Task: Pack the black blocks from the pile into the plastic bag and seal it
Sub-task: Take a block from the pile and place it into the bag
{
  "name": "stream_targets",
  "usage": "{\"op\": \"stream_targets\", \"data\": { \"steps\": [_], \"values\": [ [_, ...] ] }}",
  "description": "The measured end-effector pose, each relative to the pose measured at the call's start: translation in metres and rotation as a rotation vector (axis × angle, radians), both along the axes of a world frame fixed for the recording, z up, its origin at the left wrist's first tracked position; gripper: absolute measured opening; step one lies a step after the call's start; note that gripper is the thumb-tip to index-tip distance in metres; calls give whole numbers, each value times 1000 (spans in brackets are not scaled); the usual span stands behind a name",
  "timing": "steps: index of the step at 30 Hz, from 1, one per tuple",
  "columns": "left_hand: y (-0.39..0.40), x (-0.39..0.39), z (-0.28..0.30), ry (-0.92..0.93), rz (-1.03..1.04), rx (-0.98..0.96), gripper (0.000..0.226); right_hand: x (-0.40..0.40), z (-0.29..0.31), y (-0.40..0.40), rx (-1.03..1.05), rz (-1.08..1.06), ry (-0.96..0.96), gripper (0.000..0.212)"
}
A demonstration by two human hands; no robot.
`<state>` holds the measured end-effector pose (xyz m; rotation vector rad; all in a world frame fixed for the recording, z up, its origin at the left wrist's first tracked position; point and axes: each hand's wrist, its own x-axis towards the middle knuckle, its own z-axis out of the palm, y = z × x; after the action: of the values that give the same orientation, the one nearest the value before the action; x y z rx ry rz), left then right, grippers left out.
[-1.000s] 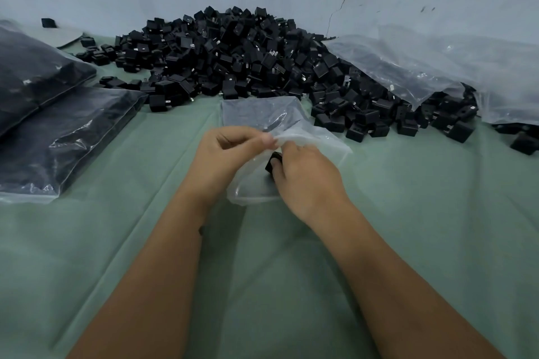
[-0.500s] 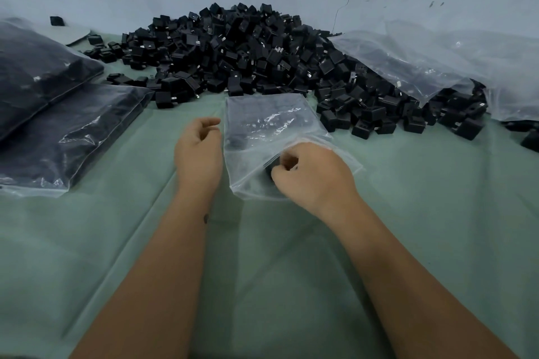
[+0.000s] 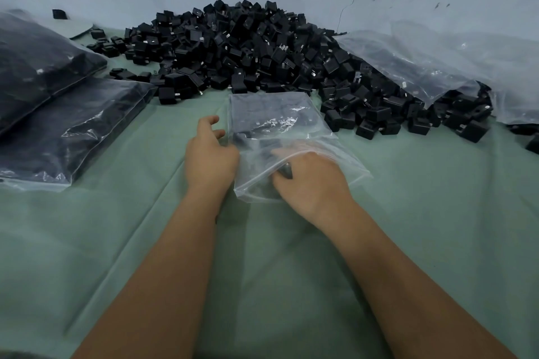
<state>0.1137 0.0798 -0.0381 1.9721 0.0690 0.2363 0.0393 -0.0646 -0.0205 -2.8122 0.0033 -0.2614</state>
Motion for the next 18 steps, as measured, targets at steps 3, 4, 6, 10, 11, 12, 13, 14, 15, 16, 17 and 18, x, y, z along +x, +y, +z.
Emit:
{"op": "stream_targets", "data": {
  "steps": [3,4,6,10,11,12,13,14,15,16,17,18],
  "values": [
    [-1,1,1,8,12,33,51,2,1,2,33,-2,66,33],
    [-2,1,1,11,14,44,51,4,0,2,43,-9,80,33],
    [-2,1,2,18,16,62,51,10,-1,5,36,-21,105,31],
    [-3,0,2,34,10,65,51,24,-3,11,-10,-5,55,15],
    [-3,0,2,35,8,70,51,25,-3,12,0,-1,40,16],
    [-3,1,2,35,6,78,51,27,-3,12,13,-3,34,19],
    [-4,1,2,33,6,88,51,28,-4,12,16,-8,33,23],
    [-4,1,3,31,6,98,50,30,-4,12,9,-15,42,26],
    [-5,1,3,30,8,105,50,31,-4,12,-1,-22,54,26],
    [-5,1,4,28,9,110,49,34,-4,11,-7,-25,64,26],
    [-5,1,4,27,10,113,49,35,-4,11,-7,-22,68,26],
    [-5,1,4,26,10,116,49,37,-4,11,-8,-15,68,27]
  ]
}}
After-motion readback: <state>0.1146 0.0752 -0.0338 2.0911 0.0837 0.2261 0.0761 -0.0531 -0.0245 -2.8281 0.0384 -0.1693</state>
